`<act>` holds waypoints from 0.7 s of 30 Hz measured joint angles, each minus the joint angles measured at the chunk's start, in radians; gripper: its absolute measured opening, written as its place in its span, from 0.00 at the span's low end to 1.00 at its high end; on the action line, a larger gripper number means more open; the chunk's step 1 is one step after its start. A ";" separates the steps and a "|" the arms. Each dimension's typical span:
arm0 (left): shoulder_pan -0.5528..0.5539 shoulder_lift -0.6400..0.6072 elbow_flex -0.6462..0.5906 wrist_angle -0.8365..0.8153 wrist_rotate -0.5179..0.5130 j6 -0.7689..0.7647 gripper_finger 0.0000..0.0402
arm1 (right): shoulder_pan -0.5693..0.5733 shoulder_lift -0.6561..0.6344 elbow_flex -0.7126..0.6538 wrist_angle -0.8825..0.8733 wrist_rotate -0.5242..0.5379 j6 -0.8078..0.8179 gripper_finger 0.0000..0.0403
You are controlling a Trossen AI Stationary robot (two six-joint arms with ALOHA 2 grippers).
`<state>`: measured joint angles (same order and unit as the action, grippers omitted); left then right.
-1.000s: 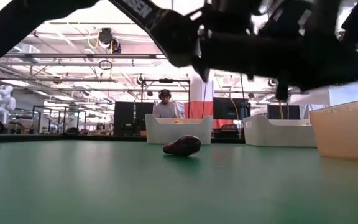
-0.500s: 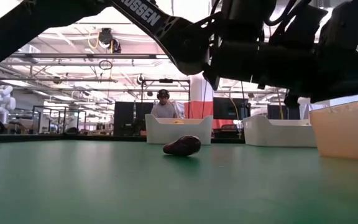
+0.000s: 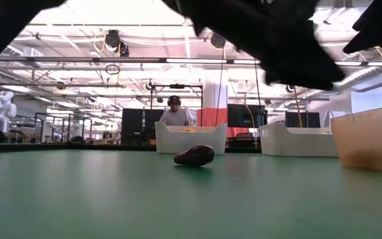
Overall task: Sort produce into baskets
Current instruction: Put the purple eggplant into the light orange bin
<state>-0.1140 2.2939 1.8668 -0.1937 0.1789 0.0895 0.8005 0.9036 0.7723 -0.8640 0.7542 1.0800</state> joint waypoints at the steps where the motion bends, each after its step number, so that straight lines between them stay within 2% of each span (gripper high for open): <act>1: 0.001 -0.025 0.000 -0.087 -0.001 0.011 0.46 | 0.000 0.000 0.000 -0.001 0.012 0.000 0.67; 9: -0.017 -0.216 -0.005 -0.662 -0.020 0.015 0.46 | -0.002 0.010 0.000 0.000 0.158 -0.013 0.67; 14: -0.083 -0.328 -0.061 -1.004 -0.166 -0.080 0.46 | -0.008 0.050 0.000 0.021 0.178 0.003 0.67; 17: -0.131 -0.415 -0.145 -1.080 -0.233 -0.126 0.46 | -0.017 0.086 0.000 0.057 0.211 -0.037 0.67; 21: -0.189 -0.541 -0.313 -1.072 -0.266 -0.278 0.46 | -0.053 0.127 0.000 0.124 0.224 -0.119 0.67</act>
<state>-0.3034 1.7525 1.5534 -1.2659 -0.0873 -0.1888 0.7476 1.0303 0.7723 -0.7405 0.9778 0.9611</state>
